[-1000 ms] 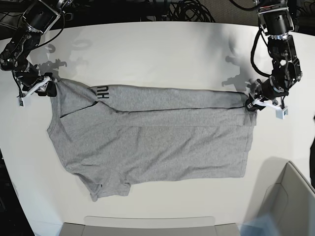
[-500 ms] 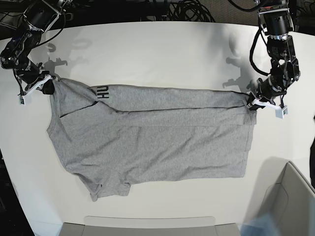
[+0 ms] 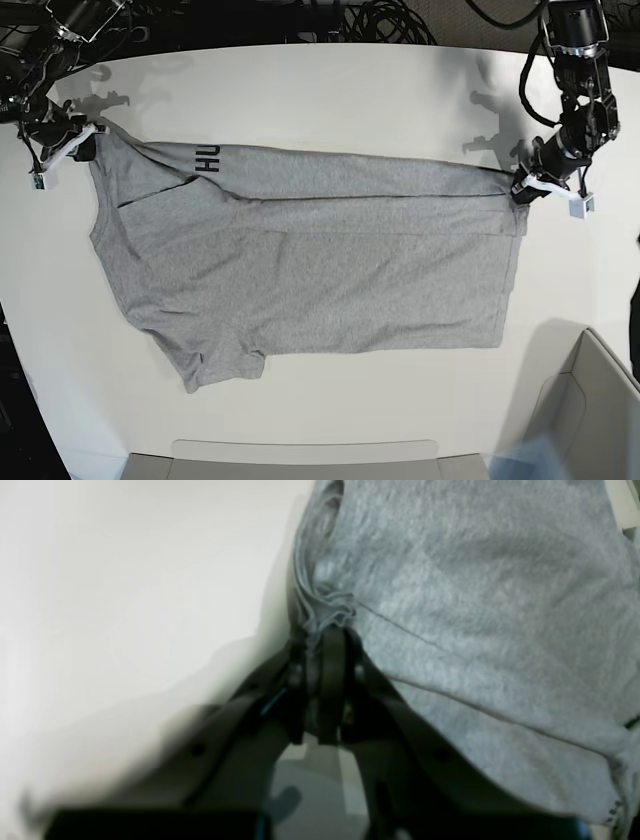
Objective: Fold the T-shirt properly
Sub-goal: 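Pull the folded shirt toward the arms with both grippers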
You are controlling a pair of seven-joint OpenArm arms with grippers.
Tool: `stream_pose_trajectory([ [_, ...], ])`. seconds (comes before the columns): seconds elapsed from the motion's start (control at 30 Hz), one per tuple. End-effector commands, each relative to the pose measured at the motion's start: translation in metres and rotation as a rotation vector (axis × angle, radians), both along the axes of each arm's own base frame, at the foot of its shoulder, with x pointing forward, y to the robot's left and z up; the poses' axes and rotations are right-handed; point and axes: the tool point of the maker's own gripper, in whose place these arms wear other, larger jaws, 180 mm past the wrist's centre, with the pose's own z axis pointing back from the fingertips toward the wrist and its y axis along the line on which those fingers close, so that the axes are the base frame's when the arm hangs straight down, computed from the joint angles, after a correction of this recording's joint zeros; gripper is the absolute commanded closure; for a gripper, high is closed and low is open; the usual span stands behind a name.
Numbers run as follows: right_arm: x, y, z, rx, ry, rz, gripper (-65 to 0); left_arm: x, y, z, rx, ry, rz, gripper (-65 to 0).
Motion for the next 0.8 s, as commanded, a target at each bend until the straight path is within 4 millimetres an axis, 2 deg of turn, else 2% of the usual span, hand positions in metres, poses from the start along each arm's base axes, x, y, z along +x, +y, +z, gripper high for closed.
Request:
stream_pose_trajectory([
  [0.0,-0.015,-0.012,-0.001,-0.053,0.068,0.012,0.0,-0.055,0.009,-0.025,0.061,0.217,-0.021,0.0],
  [0.37,-0.069,-0.013,-0.022,-0.060,0.189,0.021,0.0,-0.137,0.000,-0.029,0.094,0.326,-0.086,0.0],
  [0.6,-0.086,-0.013,-0.009,-0.125,0.200,0.055,0.0,-0.184,0.004,-0.031,0.124,0.378,-0.086,0.0],
  [0.77,-0.103,-0.013,-0.013,-0.129,0.238,0.061,0.0,-0.209,0.008,-0.032,0.133,0.418,-0.078,0.0],
])
